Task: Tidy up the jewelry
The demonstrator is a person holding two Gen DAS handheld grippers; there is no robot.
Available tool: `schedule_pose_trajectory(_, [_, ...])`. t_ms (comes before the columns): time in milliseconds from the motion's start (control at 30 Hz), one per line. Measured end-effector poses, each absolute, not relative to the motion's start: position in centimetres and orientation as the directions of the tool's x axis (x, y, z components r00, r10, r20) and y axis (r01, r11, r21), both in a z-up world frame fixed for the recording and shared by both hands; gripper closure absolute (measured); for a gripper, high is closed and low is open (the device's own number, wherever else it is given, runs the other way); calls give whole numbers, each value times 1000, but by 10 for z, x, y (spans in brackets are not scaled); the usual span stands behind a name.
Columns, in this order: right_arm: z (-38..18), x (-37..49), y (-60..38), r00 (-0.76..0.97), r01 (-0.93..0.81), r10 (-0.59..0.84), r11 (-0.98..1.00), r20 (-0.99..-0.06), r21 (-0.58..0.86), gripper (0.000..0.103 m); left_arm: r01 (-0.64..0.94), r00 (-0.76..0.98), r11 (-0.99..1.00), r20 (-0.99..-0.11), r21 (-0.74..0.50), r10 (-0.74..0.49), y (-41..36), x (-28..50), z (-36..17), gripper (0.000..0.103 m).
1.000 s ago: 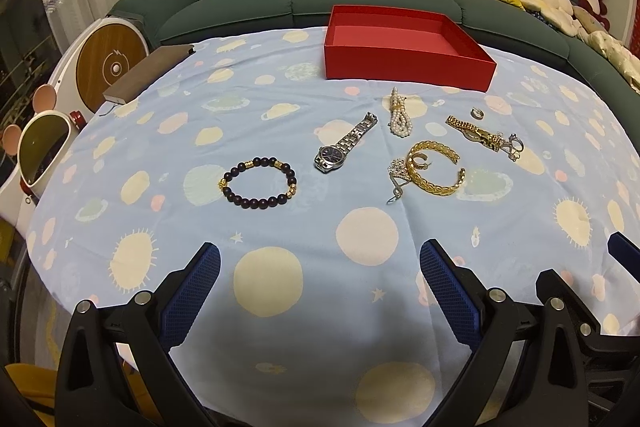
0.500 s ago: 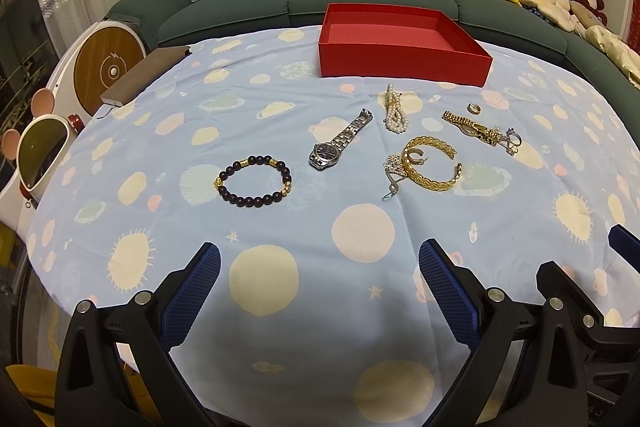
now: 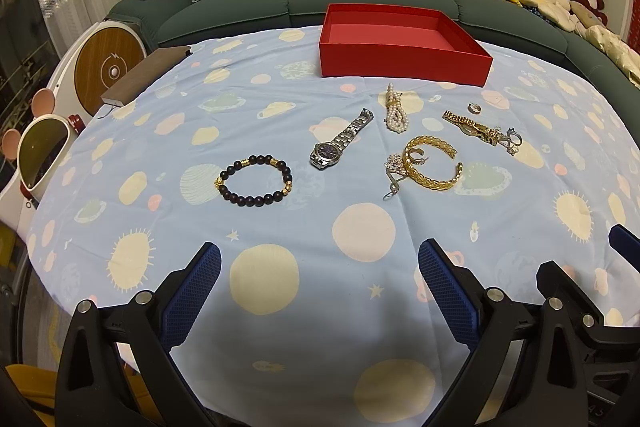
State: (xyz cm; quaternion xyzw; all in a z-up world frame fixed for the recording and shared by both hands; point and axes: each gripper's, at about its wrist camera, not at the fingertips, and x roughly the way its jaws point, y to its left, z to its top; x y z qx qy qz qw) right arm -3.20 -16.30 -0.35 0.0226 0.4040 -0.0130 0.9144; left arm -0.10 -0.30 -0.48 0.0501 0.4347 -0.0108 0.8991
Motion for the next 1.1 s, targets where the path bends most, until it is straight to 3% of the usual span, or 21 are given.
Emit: schedule_pose_trajectory(1100, [-9,-31,-161,671,35,0,999,-741,31,5,56,628,996,-778,65,15,0,-2,-10,7])
